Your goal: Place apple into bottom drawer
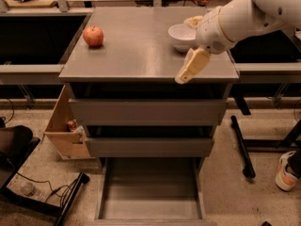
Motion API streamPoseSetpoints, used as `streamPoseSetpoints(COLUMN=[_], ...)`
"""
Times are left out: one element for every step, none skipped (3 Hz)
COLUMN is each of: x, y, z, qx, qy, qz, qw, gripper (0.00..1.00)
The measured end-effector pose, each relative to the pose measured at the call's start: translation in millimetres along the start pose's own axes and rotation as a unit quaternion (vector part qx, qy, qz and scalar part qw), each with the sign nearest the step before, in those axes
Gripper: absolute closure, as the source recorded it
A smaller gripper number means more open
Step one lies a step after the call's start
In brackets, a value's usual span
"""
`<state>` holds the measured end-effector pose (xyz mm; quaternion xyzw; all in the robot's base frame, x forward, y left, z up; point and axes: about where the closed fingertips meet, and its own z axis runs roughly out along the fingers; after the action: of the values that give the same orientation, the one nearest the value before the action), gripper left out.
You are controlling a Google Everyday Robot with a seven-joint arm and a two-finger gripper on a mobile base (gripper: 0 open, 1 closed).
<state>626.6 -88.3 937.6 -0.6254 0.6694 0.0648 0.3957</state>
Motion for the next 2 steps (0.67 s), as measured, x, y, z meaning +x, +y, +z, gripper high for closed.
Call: streamPoseSetpoints(x=[-3, -2], y=[-59, -115], z=[30, 67], qx=[0.049, 0.093], qy=[-0.057, -0.104], qz=[0.028, 0.075], qw=[0.9968, 0.9874], gripper=[0.00, 0.00])
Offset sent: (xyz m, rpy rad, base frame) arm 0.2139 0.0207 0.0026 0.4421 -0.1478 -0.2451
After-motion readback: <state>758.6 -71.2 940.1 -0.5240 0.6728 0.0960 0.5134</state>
